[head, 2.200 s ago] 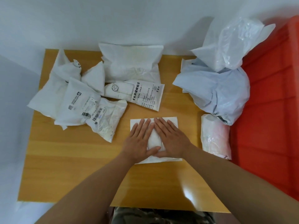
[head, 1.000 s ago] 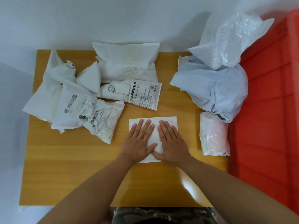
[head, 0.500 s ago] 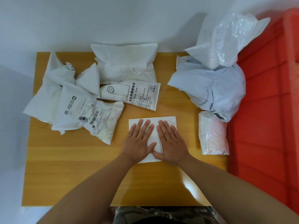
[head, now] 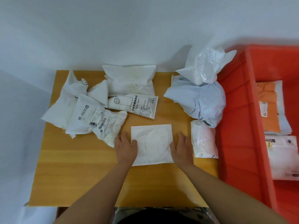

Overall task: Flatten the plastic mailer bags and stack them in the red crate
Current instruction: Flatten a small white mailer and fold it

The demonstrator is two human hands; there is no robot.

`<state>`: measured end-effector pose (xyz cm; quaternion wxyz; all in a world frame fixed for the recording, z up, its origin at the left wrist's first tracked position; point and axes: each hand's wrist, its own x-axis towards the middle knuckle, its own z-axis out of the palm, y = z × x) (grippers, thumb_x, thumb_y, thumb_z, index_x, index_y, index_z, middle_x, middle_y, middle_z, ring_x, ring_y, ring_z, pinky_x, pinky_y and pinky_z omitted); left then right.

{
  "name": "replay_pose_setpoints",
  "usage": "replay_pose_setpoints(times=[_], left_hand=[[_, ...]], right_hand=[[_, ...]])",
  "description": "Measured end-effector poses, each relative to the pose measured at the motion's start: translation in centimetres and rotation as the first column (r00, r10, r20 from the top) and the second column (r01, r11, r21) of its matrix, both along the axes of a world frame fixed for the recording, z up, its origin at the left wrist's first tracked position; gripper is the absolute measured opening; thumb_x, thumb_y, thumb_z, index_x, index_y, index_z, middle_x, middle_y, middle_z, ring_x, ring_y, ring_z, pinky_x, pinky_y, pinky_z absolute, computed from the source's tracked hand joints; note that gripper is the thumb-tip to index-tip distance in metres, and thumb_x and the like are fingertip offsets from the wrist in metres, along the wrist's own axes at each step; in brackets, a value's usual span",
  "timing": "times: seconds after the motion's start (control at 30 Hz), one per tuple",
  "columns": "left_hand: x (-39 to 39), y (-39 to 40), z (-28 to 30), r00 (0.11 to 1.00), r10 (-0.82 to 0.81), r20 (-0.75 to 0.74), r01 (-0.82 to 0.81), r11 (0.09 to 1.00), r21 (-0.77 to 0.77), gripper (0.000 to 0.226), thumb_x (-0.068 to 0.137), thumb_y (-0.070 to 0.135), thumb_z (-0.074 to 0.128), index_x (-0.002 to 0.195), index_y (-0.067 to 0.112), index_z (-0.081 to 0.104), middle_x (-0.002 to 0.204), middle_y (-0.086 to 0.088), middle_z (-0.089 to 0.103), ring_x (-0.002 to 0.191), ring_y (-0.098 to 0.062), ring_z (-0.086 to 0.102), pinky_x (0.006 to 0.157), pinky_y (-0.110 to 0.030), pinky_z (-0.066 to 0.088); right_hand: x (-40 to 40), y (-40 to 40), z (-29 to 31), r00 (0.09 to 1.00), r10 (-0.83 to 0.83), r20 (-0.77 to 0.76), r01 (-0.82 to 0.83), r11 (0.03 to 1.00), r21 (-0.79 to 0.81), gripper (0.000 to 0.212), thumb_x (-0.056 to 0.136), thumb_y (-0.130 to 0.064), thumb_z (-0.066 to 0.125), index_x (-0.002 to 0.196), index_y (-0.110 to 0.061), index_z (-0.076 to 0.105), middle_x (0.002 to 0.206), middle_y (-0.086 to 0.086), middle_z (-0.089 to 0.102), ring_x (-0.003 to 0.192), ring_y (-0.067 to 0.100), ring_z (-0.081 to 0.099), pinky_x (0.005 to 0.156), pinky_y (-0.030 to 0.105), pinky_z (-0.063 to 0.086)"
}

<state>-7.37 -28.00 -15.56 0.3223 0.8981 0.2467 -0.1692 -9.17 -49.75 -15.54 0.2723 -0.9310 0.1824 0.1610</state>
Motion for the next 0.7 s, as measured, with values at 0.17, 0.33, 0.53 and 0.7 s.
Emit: replay_pose_setpoints(times=[0.17, 0.33, 0.53, 0.7], left_hand=[[-0.4, 0.7, 1.0, 0.989, 0.086, -0.12, -0.103, 0.985, -0.137, 0.039, 0.095, 0.018, 0.054, 0.132, 0.006, 0.051, 0.134, -0.014, 0.045, 0.123, -0.03, 0.047, 0.102, -0.04, 0.041], [-0.3, 0.3, 2.5, 0.96, 0.146, -0.241, -0.214, 0.932, -0.291, 0.033, 0.097, 0.012, 0.05, 0.129, 0.009, 0.049, 0.115, -0.006, 0.055, 0.096, -0.02, 0.053, 0.078, -0.032, 0.045], [-0.6, 0.7, 3.2, 0.943, 0.158, -0.291, -0.256, 0.906, -0.338, 0.018, 0.092, 0.003, 0.047, 0.077, 0.012, 0.052, 0.074, -0.002, 0.051, 0.065, -0.016, 0.045, 0.058, -0.027, 0.035], [0.2, 1.9, 5.2, 0.963, 0.181, -0.198, -0.257, 0.838, -0.481, 0.013, 0.093, 0.006, 0.055, 0.082, 0.009, 0.062, 0.085, -0.005, 0.059, 0.081, -0.02, 0.054, 0.068, -0.028, 0.042]], right_hand=[[-0.6, -0.7, 0.3, 0.978, -0.133, -0.16, 0.161, 0.971, 0.175, 0.042, 0.096, -0.031, 0.046, 0.129, -0.007, 0.053, 0.114, 0.012, 0.062, 0.107, 0.031, 0.06, 0.09, 0.044, 0.052], [-1.1, -0.2, 1.4, 0.951, -0.095, -0.293, 0.191, 0.929, 0.317, 0.042, 0.102, -0.022, 0.048, 0.142, -0.012, 0.045, 0.129, 0.004, 0.057, 0.111, 0.021, 0.056, 0.085, 0.028, 0.042], [-1.2, 0.2, 1.6, 0.91, -0.187, -0.371, 0.325, 0.877, 0.354, 0.017, 0.097, -0.018, 0.052, 0.11, -0.013, 0.062, 0.108, 0.005, 0.063, 0.093, 0.019, 0.057, 0.077, 0.029, 0.044], [0.1, -0.8, 3.7, 0.911, -0.258, -0.32, 0.39, 0.788, 0.476, 0.005, 0.092, -0.011, 0.06, 0.088, -0.012, 0.063, 0.082, 0.003, 0.061, 0.075, 0.018, 0.054, 0.063, 0.026, 0.041]])
